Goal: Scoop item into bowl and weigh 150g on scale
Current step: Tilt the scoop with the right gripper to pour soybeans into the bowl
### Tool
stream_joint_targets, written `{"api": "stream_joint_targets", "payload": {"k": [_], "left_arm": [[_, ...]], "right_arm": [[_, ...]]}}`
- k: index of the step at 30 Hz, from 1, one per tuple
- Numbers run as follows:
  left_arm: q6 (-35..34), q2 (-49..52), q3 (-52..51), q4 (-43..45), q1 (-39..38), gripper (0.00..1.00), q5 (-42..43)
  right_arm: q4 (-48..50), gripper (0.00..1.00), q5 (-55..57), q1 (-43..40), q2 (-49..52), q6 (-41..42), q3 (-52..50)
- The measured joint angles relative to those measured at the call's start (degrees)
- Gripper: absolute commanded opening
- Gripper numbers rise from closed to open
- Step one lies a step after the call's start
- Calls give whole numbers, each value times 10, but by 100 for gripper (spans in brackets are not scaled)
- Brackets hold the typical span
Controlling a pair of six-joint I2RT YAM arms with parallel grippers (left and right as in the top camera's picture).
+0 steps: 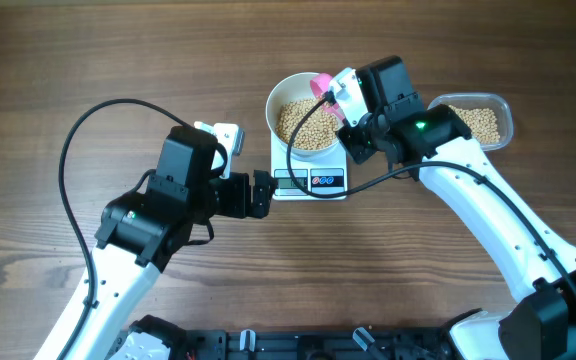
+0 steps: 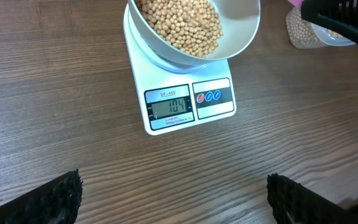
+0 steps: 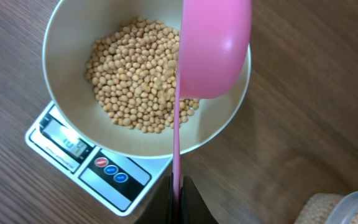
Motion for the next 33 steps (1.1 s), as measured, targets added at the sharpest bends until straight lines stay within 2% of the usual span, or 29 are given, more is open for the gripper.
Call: {"api": "stream_joint_targets", "payload": {"k": [22, 33], "left_arm": [[0, 0, 0, 0, 0, 100, 0], [0, 0, 0, 0, 0, 100, 0]], "right_arm": [[40, 4, 54, 42, 0, -88, 0], [51, 4, 59, 42, 0, -94, 0]]}}
